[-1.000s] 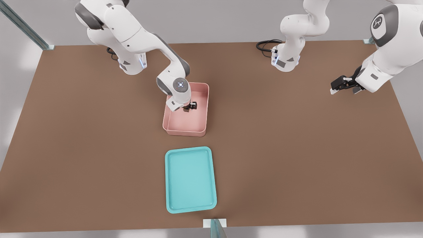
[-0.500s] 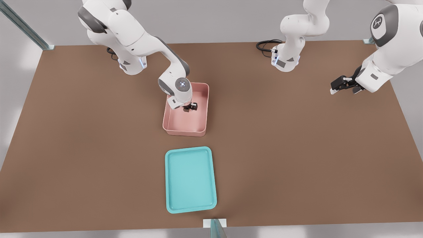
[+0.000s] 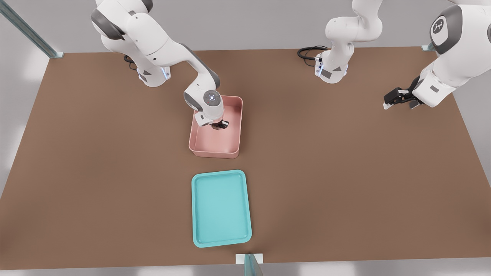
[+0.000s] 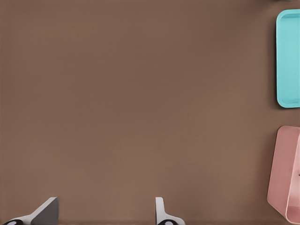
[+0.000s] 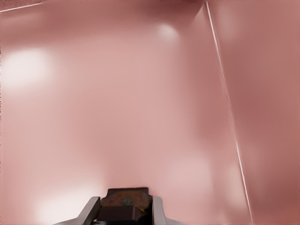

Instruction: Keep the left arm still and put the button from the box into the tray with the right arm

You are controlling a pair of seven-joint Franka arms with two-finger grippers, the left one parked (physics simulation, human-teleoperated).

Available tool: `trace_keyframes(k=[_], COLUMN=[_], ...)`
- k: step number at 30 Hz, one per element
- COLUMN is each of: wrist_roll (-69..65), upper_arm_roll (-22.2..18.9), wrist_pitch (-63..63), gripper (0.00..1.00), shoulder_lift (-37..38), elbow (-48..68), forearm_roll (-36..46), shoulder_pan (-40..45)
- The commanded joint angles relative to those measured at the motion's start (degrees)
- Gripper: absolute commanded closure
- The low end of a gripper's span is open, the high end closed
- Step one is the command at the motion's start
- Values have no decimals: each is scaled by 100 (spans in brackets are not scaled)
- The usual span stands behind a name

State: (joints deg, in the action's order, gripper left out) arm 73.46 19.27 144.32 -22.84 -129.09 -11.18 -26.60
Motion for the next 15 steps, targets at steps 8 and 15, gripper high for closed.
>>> trace_keyframes(k=[8,15], wrist_roll=[-3003,-4903], upper_arm_roll=[1659,1623], wrist_pitch=[-2707,-2743], gripper=[49,49], shoulder_lift=[-326,-3517], elbow=[3135,6432], forearm_roll=[2,-1264], shoulder_pan=[2704,2151])
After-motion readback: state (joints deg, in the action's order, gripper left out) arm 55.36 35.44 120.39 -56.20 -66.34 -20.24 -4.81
